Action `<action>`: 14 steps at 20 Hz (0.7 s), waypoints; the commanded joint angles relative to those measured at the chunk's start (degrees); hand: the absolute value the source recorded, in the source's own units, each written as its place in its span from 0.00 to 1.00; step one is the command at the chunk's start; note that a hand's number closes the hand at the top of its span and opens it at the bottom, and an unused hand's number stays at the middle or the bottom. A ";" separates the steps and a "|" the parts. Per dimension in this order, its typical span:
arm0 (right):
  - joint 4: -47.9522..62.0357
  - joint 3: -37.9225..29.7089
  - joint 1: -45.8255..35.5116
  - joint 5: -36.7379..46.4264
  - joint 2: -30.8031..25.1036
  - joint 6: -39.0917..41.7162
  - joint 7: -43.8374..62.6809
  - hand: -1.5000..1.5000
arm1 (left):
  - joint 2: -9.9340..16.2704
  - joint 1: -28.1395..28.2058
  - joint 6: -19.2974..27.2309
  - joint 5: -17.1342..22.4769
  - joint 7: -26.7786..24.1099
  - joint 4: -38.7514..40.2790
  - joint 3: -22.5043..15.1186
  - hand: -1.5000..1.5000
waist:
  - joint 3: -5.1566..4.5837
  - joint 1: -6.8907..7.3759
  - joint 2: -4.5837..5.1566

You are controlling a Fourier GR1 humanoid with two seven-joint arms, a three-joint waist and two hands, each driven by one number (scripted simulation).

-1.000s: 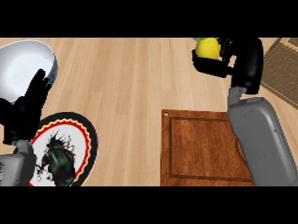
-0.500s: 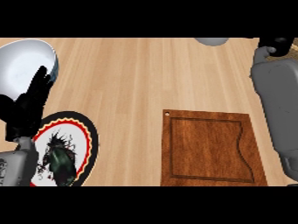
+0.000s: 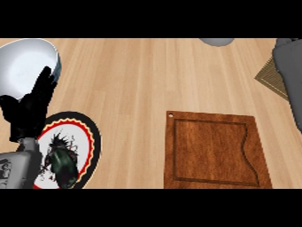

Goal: Pick the lemon from the cutting board and place it in the basket

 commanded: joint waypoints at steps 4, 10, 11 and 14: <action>14.98 -3.80 -3.98 -0.75 -3.07 -2.10 -6.59 1.00 | 1.11 -0.16 -1.14 0.65 0.57 -0.80 0.69 0.50 | 0.03 0.49 0.15; 22.89 -6.59 -5.55 -1.82 -6.12 -3.09 -10.78 1.00 | -0.53 0.88 -0.54 0.21 -2.73 1.53 0.22 0.50 | 0.05 0.94 0.38; 22.76 -7.94 -4.14 -3.59 -8.99 0.23 -13.44 1.00 | 0.01 -0.84 -1.31 1.34 -0.70 1.57 0.74 0.50 | 0.06 0.63 0.34; 25.31 -8.83 -3.26 -4.39 -9.95 1.43 -15.86 1.00 | -2.69 1.11 1.63 -1.42 -0.98 -0.49 -1.78 0.50 | 0.08 0.81 0.30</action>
